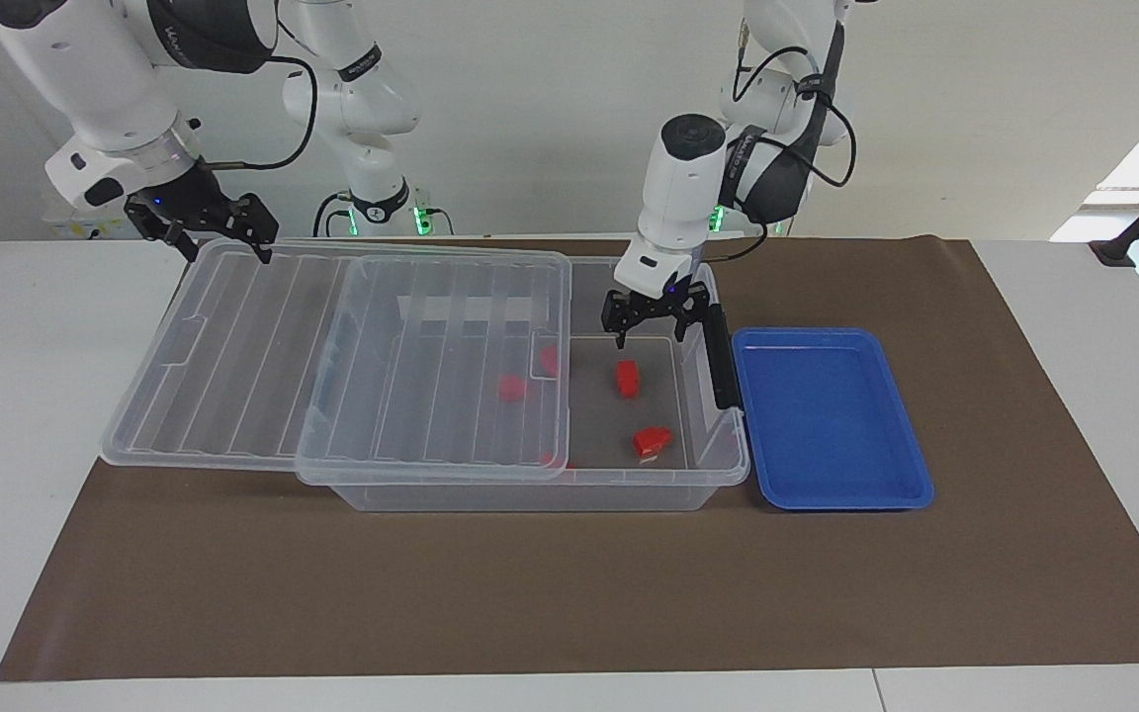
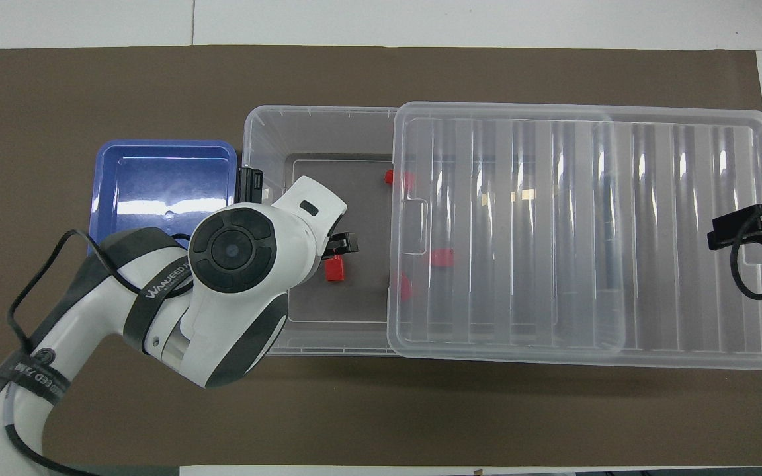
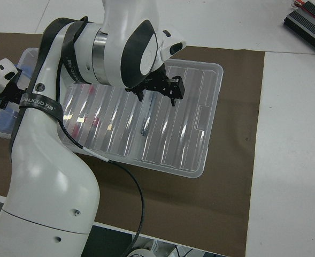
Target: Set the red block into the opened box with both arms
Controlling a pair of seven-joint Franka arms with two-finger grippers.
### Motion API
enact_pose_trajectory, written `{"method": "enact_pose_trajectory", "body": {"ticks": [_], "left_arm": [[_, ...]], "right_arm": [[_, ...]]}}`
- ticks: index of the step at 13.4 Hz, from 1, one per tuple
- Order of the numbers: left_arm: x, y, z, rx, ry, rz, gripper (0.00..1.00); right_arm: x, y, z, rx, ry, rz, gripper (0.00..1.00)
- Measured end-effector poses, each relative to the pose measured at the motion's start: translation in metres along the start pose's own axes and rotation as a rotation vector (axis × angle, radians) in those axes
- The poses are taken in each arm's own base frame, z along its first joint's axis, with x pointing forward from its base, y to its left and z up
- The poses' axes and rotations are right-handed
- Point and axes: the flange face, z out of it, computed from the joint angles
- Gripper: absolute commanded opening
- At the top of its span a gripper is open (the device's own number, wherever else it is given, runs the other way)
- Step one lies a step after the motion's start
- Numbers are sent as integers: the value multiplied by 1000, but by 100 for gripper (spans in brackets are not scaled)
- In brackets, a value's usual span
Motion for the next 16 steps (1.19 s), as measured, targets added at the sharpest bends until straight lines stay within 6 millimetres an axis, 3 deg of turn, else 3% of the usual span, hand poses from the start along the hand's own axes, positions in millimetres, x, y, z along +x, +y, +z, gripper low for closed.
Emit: {"method": "enact_pose_trajectory", "body": {"ticks": [3, 6, 13, 16], "left_arm": [[14, -27, -30, -12, 32, -35, 100], [42, -69, -41, -8, 54, -11, 100], [110, -220, -44, 42, 66, 56, 100], [122, -258, -64, 60, 42, 61, 100]], "right_arm": [[10, -2, 9, 2, -39, -4, 100], [10, 6, 8, 6, -59, 11, 100], [8, 8, -4, 5, -29, 14, 100], [8, 11, -4, 5, -29, 20, 100]]}}
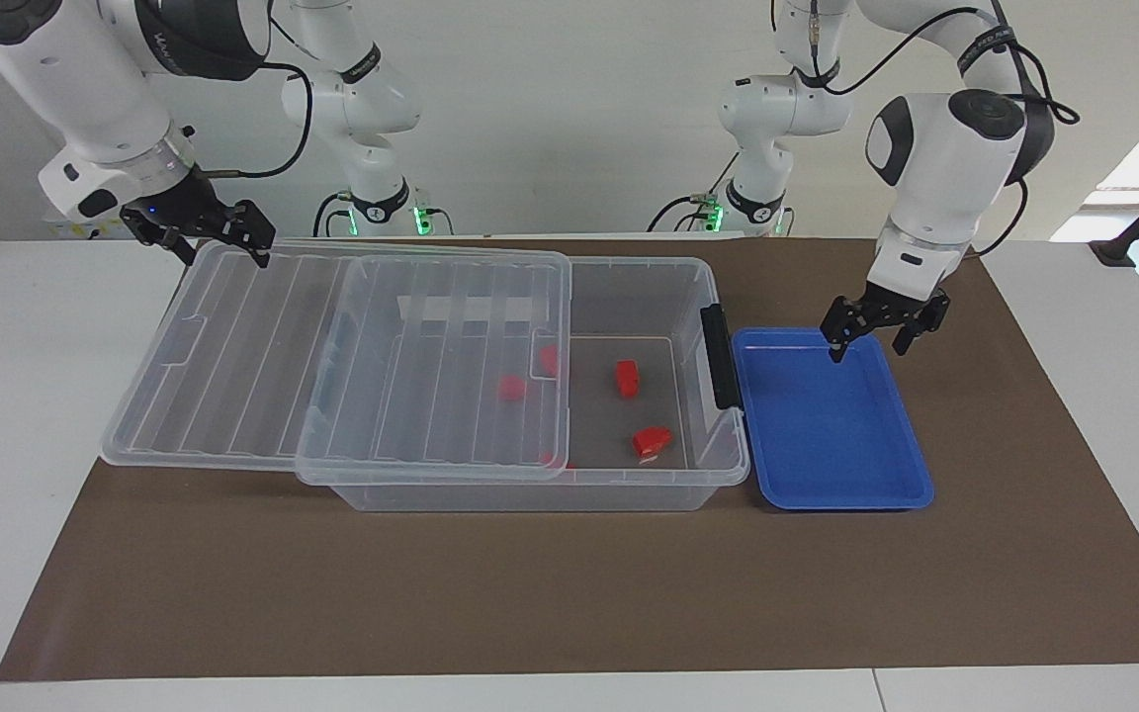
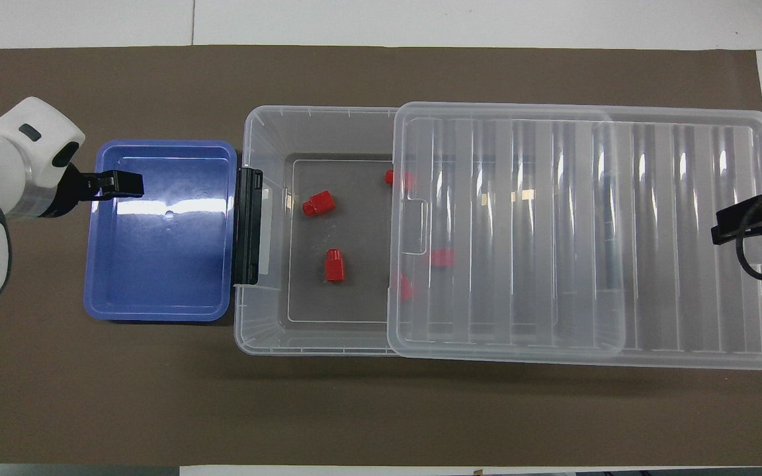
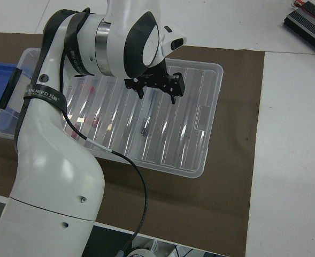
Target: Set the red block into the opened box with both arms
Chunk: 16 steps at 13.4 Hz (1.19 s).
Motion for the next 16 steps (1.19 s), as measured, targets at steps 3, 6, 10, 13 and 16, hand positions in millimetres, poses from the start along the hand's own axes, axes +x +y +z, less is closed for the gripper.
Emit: {"method": "enact_pose_trajectory", "body": {"ticks": [3, 6, 10, 13, 16], "left_arm": [[5, -23, -25, 10, -21, -6, 100], [8, -36, -44, 14, -34, -13, 100], [11, -36, -66, 14, -30, -14, 100], [9, -36, -67, 9, -48, -16, 100], [5, -38, -68, 5, -68, -22, 100]], "right_arm": [[0, 1, -1, 0, 3, 1, 100], [1, 1, -2, 0, 9, 1, 100], [0, 1, -3, 0, 11, 1, 100], [-1, 1, -4, 0, 13, 1, 100], [-1, 1, -4, 0, 14, 1, 100]]}}
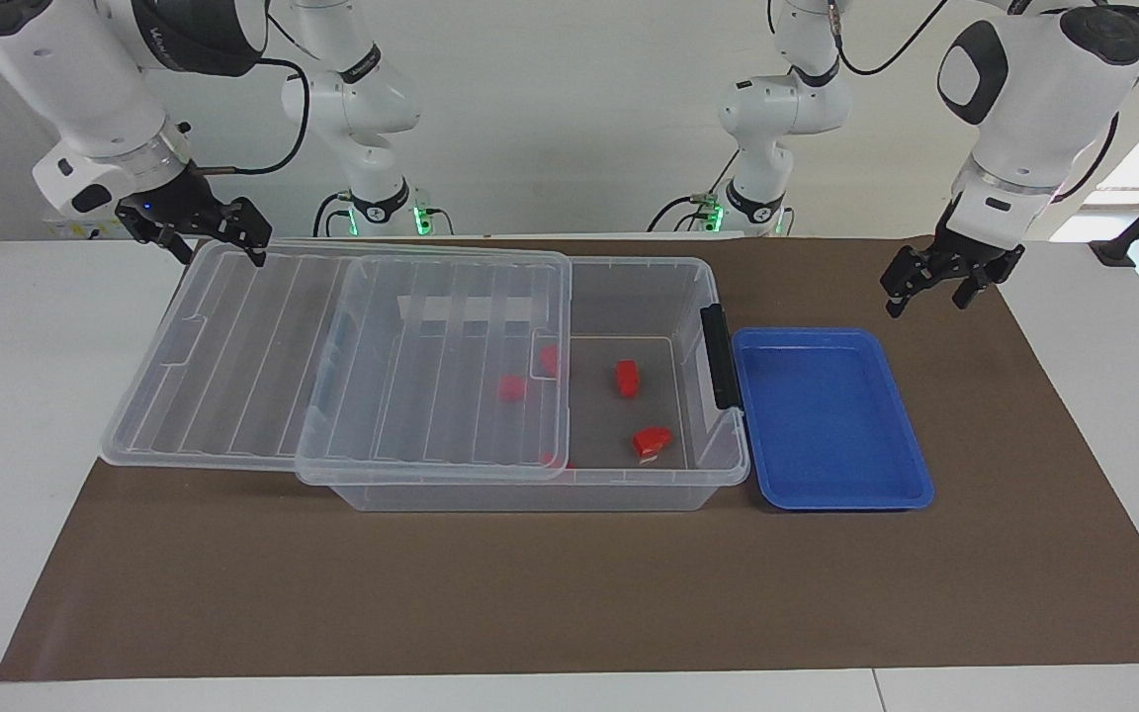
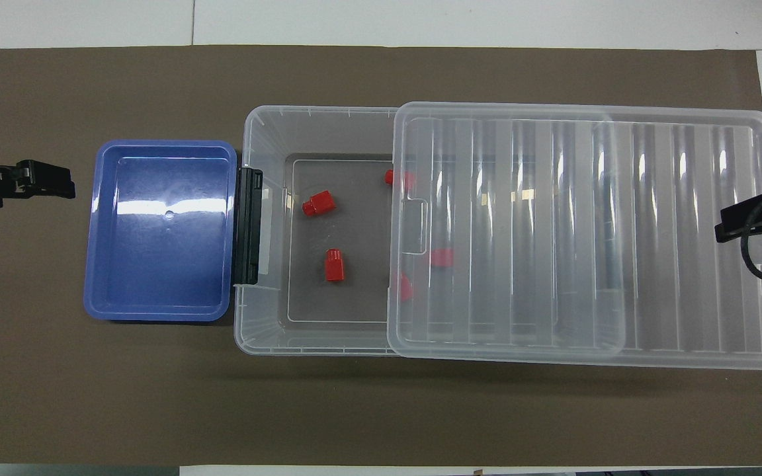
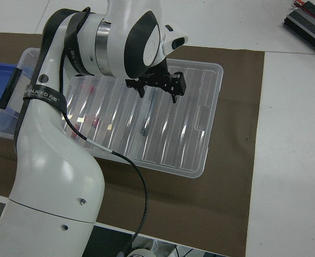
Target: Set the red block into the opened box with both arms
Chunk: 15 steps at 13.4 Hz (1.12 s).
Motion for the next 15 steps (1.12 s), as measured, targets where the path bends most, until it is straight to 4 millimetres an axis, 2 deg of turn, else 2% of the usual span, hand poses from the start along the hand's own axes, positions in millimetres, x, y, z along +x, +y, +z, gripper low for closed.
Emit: {"method": "enact_pose_trajectory", "body": {"ticks": [5, 6, 7, 8, 9, 12, 15], "left_arm": [[-5, 1, -6, -1, -2, 2, 100], [-5, 2, -6, -1, -3, 3, 100], [-5, 3, -6, -1, -3, 4, 100], [-5, 3, -6, -1, -4, 5, 100], [-5, 3, -6, -1, -4, 5, 100], [-6, 3, -6, -1, -8, 5, 100], [-6, 2, -6, -1, -9, 4, 100]], "right_arm": [[1, 1, -1, 0, 8, 2, 98], [3, 6, -2, 1, 34, 12, 77], [7, 19, -1, 3, 61, 24, 44], [8, 37, 2, 4, 75, 19, 16], [8, 57, 7, 5, 85, 9, 0], [3, 112, 35, 0, 124, -41, 0], [-8, 148, 63, -11, 163, -62, 0]]}}
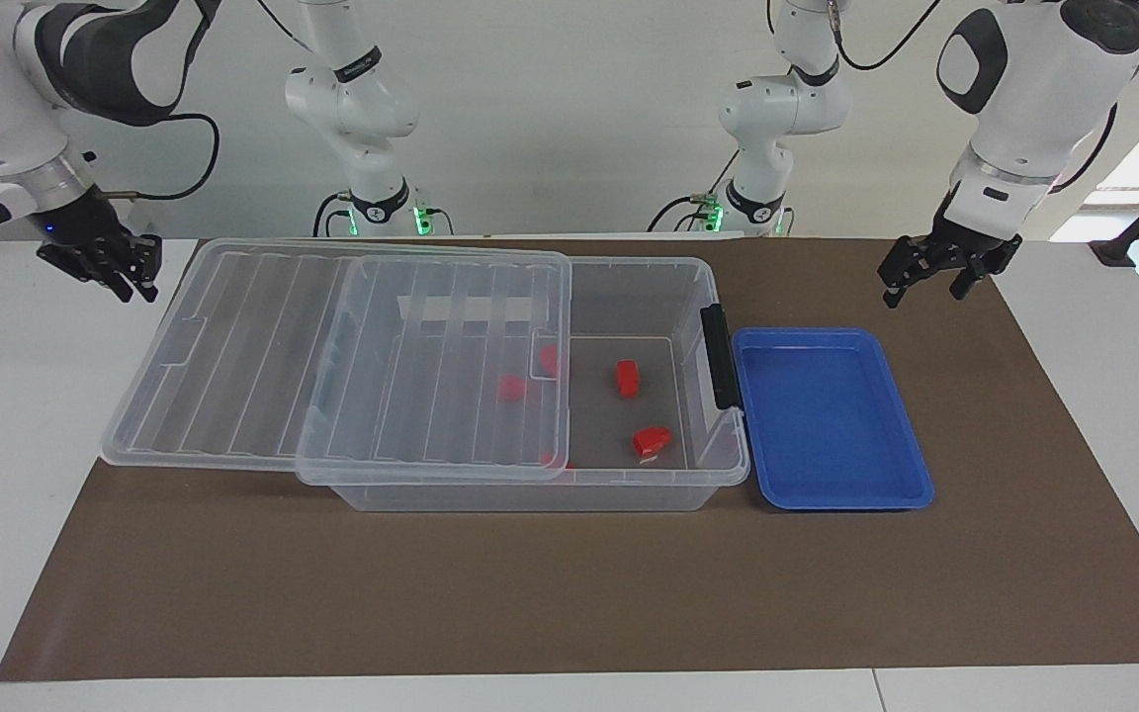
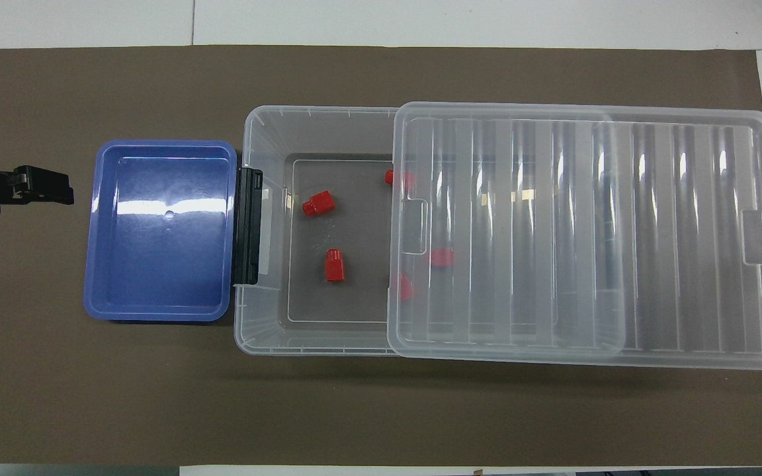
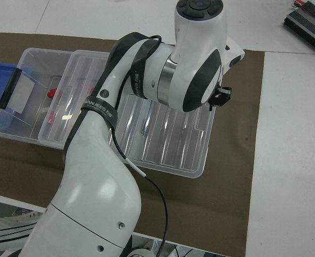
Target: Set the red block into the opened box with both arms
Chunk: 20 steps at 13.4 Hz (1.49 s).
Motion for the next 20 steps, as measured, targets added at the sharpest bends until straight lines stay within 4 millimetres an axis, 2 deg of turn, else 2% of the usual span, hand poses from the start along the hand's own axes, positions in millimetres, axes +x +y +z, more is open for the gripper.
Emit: {"method": "enact_pose_trajectory", "body": {"ticks": [3, 6, 11, 20], "left_arm": [[0, -1, 0, 0, 0, -2, 100], [0, -2, 0, 0, 0, -3, 100], [0, -2, 0, 0, 0, -3, 100], [0, -2, 0, 0, -1, -3, 100]], "right_arm": [[-6, 29, 28, -3, 1, 45, 0], [0, 38, 55, 3, -20, 57, 0], [3, 29, 69, 9, -38, 67, 0], [15, -9, 77, 12, -46, 37, 0]]}}
